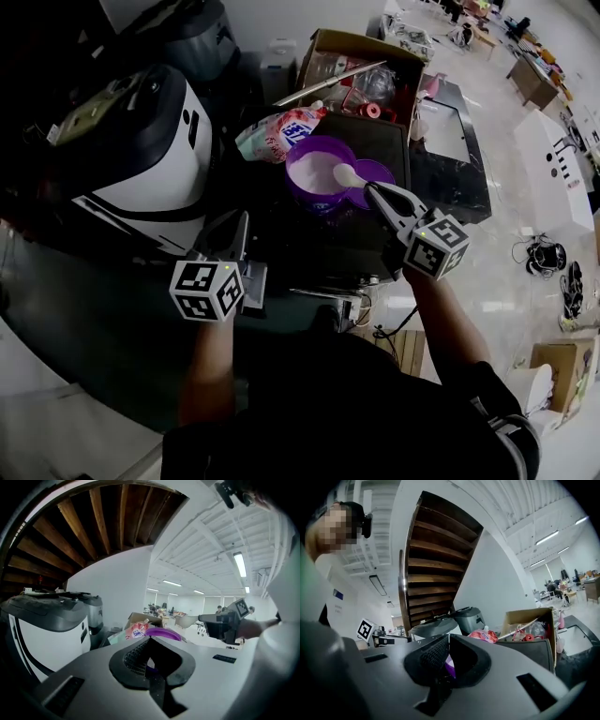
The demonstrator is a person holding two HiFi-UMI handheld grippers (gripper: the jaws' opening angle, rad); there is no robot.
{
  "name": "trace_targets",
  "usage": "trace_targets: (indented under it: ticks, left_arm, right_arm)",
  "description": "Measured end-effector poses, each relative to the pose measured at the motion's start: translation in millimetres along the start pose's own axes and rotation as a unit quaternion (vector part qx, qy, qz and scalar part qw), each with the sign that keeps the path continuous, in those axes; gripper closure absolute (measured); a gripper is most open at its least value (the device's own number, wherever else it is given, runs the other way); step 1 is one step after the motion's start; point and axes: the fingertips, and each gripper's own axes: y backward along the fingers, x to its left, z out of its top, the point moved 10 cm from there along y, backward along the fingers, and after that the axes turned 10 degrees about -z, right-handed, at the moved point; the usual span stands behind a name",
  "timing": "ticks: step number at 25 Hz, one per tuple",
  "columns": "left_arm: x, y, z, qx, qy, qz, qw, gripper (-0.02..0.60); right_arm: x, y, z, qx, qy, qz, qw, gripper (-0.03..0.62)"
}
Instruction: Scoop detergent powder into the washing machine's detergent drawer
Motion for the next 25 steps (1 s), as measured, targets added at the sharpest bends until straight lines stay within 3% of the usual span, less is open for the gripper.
trace_targets:
  ticks: [6,15,25]
  left_arm:
    - [-7.6,-19.8,11.2,-0.006,0.005,0.029,0.9996,0.574]
    - [9.0,-20.4,10.3,0.006,0.001,0.036,0.9993,0.574]
    - [28.5,-12.9,4.4,0.011,0.012,0.035,0.9993,0.574]
  right_arm:
    - [-29.0,-43.2,11.3,0.045,0.054,0.044,0.997,0.574]
    - [-27.2,-101.3,11.3,0.111,0.134,0.054,0.983,0.574]
    - [-13.1,-148.5,-1.0,0.187,0.227,0.063,0.954,0.574]
